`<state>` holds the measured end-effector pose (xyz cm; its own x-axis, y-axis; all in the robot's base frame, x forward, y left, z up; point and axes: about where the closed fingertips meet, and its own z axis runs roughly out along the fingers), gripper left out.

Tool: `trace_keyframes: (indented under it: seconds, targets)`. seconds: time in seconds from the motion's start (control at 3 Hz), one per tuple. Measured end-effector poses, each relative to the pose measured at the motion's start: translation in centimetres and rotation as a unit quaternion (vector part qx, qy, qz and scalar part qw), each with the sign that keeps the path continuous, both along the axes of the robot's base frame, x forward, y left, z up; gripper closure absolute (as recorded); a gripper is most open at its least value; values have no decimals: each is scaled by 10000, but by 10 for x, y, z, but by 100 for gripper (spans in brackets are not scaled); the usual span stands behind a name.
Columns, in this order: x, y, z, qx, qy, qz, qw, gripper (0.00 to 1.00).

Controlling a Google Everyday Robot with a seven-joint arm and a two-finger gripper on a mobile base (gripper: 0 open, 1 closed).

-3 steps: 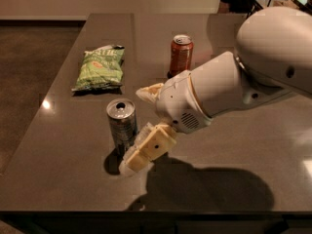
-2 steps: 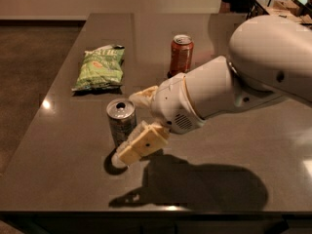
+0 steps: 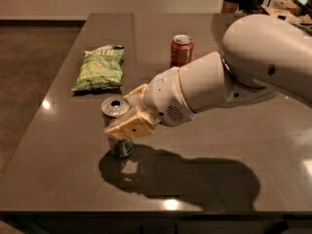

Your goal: Knock redbull can over

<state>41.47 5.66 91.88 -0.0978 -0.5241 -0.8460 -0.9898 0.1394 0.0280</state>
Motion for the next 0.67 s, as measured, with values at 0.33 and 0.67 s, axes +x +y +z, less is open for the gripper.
trace_keyframes:
  seconds: [0.33, 0.67]
  targets:
    - [12, -10, 14, -254, -68, 3, 9997, 94]
    - [24, -31, 24, -979, -142, 37, 9951, 100]
